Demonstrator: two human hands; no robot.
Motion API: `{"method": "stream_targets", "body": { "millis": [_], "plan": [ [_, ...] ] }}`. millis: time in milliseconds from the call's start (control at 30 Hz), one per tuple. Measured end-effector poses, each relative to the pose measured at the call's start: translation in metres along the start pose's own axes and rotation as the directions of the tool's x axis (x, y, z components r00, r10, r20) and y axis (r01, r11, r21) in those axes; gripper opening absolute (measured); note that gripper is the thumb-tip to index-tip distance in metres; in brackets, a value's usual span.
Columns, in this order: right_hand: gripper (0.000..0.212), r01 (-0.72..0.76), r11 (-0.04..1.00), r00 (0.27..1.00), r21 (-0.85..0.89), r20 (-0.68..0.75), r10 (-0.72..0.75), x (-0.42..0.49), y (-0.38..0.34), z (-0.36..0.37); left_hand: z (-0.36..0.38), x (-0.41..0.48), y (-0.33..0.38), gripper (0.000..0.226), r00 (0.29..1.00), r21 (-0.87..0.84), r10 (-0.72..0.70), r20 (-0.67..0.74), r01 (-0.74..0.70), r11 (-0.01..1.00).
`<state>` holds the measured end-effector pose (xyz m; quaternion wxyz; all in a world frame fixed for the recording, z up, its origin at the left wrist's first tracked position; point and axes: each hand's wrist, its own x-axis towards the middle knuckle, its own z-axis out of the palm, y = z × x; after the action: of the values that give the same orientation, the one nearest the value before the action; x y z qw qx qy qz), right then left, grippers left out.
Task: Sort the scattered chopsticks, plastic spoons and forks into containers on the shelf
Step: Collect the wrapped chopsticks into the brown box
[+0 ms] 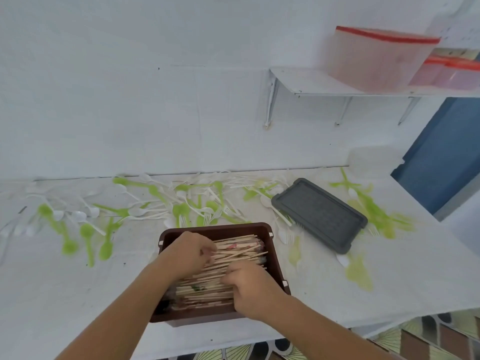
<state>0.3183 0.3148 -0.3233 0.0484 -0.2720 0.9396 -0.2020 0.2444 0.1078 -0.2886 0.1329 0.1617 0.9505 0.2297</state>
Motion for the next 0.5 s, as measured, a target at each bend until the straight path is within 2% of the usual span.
{"method": "stream_targets", "body": {
  "millis": [33, 100, 167, 233, 300, 367, 433, 500],
  "plan": [
    [0.035, -0.007, 1.000, 1.000, -0.015, -0.002, 0.007, -0.004, 0.002, -0.003, 0.000, -0.002, -0.002, 0.020, 0.999, -0.014, -0.012, -0.052, 0.011, 1.000],
    [0.041, -0.032, 0.999, 0.998, 0.009, -0.059, 0.032, -0.014, 0.007, -0.009, 0.004, -0.005, -0.003, 0.014, 1.000, 0.027, -0.016, -0.014, 0.016, 1.000],
    [0.045, -0.038, 0.998, 0.980, 0.048, -0.194, 0.047, -0.025, 0.016, -0.017, 0.006, -0.009, -0.002, 0.014, 0.998, 0.071, -0.016, 0.063, 0.012, 0.997],
    [0.037, -0.071, 0.993, 0.924, 0.089, -0.368, 0.100, -0.033, 0.030, -0.032, -0.003, -0.004, 0.004, 0.016, 1.000, 0.035, -0.011, 0.010, 0.010, 0.999],
    [0.030, -0.155, 0.974, 0.830, 0.165, -0.513, 0.219, -0.039, 0.051, -0.049, -0.016, 0.010, 0.017, 0.016, 0.996, -0.065, -0.002, -0.085, -0.003, 0.998],
    [0.029, -0.278, 0.902, 0.694, 0.329, -0.581, 0.426, -0.044, 0.078, -0.067, -0.023, 0.027, 0.039, 0.016, 0.991, -0.148, 0.029, -0.128, -0.048, 0.988],
    [0.029, -0.447, 0.737, 0.537, 0.507, -0.507, 0.674, -0.050, 0.111, -0.088, -0.022, 0.049, 0.067, 0.013, 0.991, -0.186, 0.079, -0.110, -0.098, 0.978],
    [0.024, -0.562, 0.490, 0.379, 0.667, -0.319, 0.869, -0.058, 0.150, -0.106, -0.016, 0.075, 0.092, 0.010, 0.989, -0.233, 0.122, -0.088, -0.139, 0.963]
  ]
}}
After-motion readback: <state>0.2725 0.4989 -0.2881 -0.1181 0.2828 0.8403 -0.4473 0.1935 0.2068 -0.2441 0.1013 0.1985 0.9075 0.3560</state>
